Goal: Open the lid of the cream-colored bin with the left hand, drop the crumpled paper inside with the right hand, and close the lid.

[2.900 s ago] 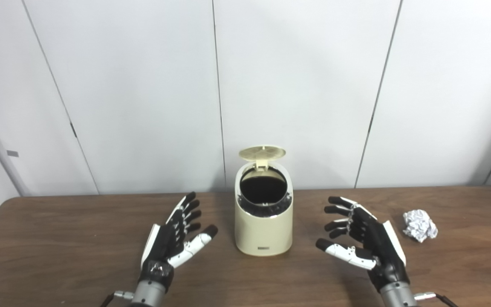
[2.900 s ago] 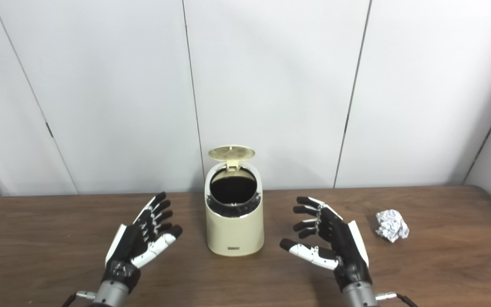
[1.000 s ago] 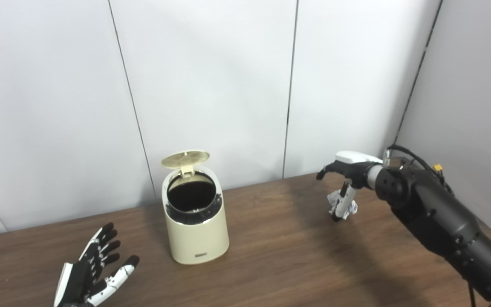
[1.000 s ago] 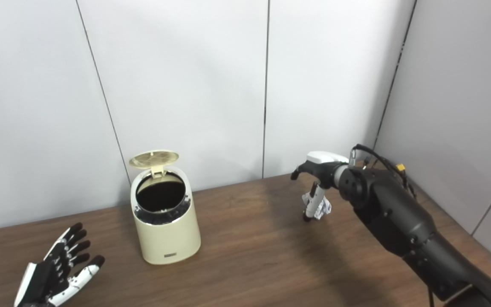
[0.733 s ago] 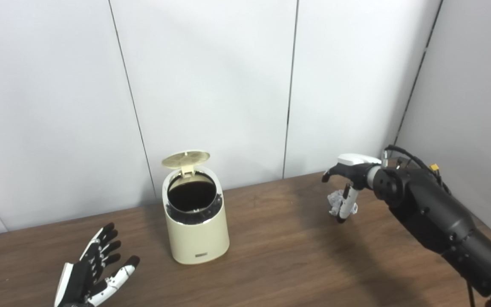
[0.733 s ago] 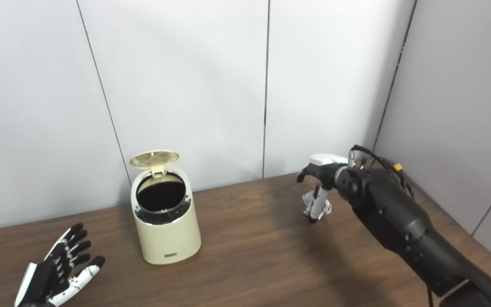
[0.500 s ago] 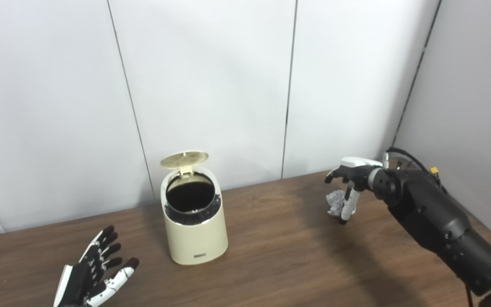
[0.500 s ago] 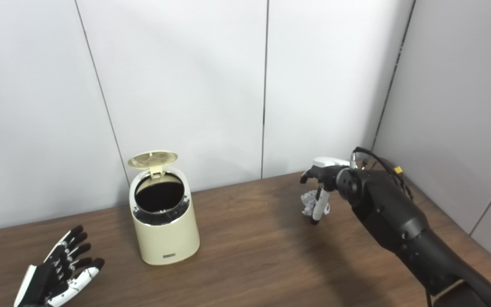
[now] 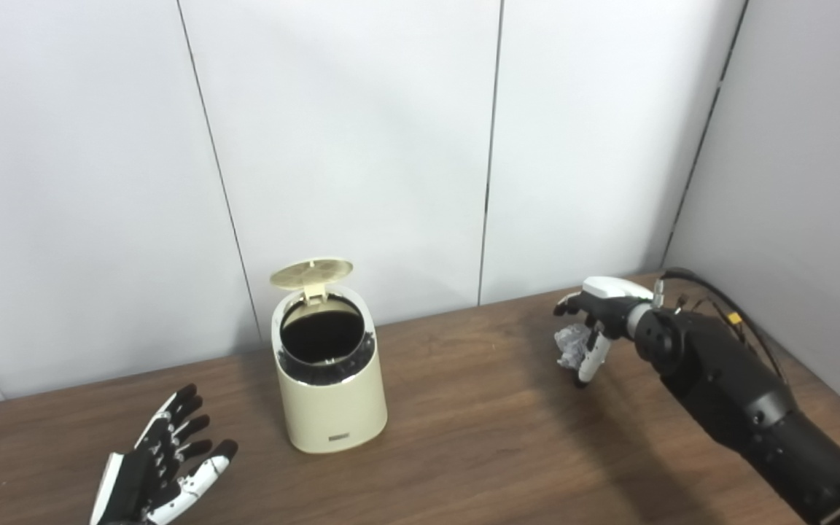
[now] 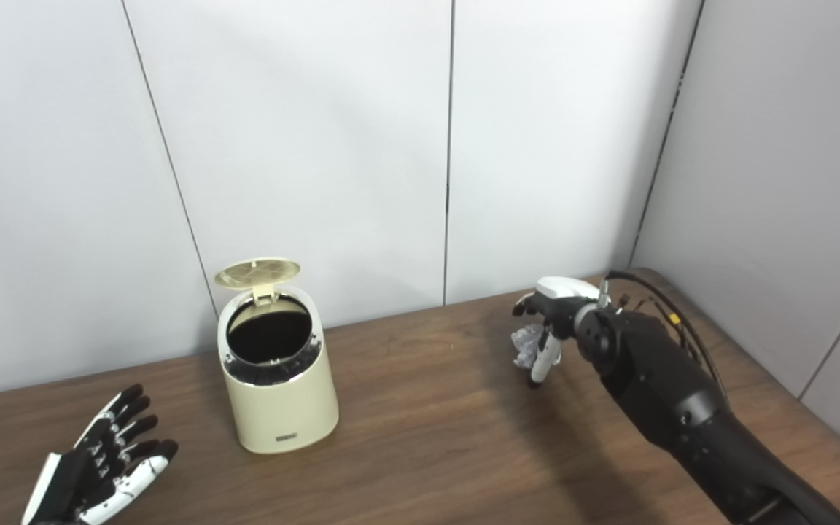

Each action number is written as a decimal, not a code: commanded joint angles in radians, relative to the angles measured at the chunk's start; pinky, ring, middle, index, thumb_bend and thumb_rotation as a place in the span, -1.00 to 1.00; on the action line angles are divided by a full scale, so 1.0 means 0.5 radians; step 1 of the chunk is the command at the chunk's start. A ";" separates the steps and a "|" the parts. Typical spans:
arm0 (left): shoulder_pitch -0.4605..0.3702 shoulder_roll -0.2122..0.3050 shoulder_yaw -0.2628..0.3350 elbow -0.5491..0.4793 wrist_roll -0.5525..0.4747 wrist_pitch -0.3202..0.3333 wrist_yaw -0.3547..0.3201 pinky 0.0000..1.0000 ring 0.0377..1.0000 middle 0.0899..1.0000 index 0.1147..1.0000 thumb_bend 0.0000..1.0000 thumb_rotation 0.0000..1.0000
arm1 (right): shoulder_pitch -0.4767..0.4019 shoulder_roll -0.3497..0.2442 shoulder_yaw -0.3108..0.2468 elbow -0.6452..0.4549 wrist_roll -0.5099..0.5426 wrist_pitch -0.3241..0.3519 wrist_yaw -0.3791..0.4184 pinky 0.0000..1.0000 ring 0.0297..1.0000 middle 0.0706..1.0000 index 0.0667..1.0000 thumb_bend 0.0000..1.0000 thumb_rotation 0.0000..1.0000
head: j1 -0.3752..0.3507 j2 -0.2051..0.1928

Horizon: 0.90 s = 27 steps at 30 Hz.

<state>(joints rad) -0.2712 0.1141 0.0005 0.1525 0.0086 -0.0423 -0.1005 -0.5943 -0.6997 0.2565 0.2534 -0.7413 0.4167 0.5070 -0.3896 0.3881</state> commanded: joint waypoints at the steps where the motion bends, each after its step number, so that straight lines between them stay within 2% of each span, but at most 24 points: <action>1: -0.065 0.001 0.019 -0.070 -0.039 -0.014 -0.001 0.57 0.73 0.82 0.90 0.18 -0.66 | -0.068 -0.031 -0.037 -0.046 -0.005 -0.006 -0.083 0.38 0.63 0.74 0.63 0.59 -0.97 | -0.003 0.000; 3: -0.062 0.000 0.017 -0.077 -0.037 -0.004 0.007 0.56 0.73 0.82 0.89 0.18 -0.67 | -0.059 -0.027 -0.039 -0.041 0.015 -0.016 -0.086 0.36 0.61 0.74 0.59 0.57 -0.99 | -0.001 0.004; 8: -0.057 0.010 0.010 -0.089 -0.009 -0.005 0.019 0.55 0.71 0.82 0.87 0.20 -0.62 | -0.034 -0.038 -0.014 -0.039 0.029 -0.050 -0.096 0.46 0.70 0.77 0.56 0.57 -1.00 | 0.006 0.013; 12: -0.054 0.014 0.008 -0.095 0.002 -0.004 0.023 0.52 0.70 0.81 0.86 0.22 -0.57 | -0.019 -0.036 -0.005 -0.043 0.027 -0.036 -0.096 0.44 0.64 0.72 0.56 0.58 -0.99 | 0.013 0.025; 17: -0.053 0.016 0.010 -0.096 -0.006 0.000 0.017 0.53 0.70 0.81 0.86 0.24 -0.55 | -0.016 -0.033 -0.010 -0.023 0.049 -0.052 -0.114 0.22 0.41 0.57 0.49 0.54 -1.00 | 0.023 0.035; 21: -0.054 0.020 0.006 -0.092 0.004 -0.007 0.017 0.50 0.68 0.79 0.82 0.25 -0.55 | -0.010 -0.026 -0.023 0.003 0.063 -0.107 -0.185 0.16 0.22 0.32 0.34 0.49 -1.00 | 0.022 0.044; 22: -0.054 0.022 0.004 -0.090 0.006 -0.007 0.015 0.50 0.68 0.79 0.82 0.25 -0.54 | -0.009 -0.024 -0.023 0.007 0.062 -0.115 -0.201 0.12 0.15 0.04 0.12 0.23 -1.00 | 0.022 0.046; 23: -0.054 0.023 0.003 -0.089 0.005 -0.008 0.013 0.49 0.68 0.79 0.81 0.24 -0.54 | -0.005 -0.024 -0.026 0.011 0.068 -0.131 -0.223 0.11 0.11 -0.04 0.04 0.14 -1.00 | 0.023 0.047; 24: -0.054 0.024 0.003 -0.088 0.003 -0.007 0.012 0.50 0.68 0.79 0.82 0.22 -0.57 | -0.002 -0.025 -0.028 0.020 0.075 -0.162 -0.254 0.07 -0.04 -0.08 -0.01 0.08 -1.00 | 0.024 0.050; 27: -0.054 0.025 0.004 -0.085 -0.003 -0.010 0.009 0.51 0.69 0.80 0.82 0.21 -0.60 | 0.011 -0.017 -0.061 0.050 0.115 -0.243 -0.352 0.00 -0.15 -0.05 -0.11 0.04 -1.00 | 0.024 0.054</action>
<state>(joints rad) -0.2694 0.1146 0.0004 0.1419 0.0030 -0.0239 -0.0973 -0.5559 -0.6956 0.2514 0.2898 -0.6902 0.3266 0.3759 -0.3774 0.4142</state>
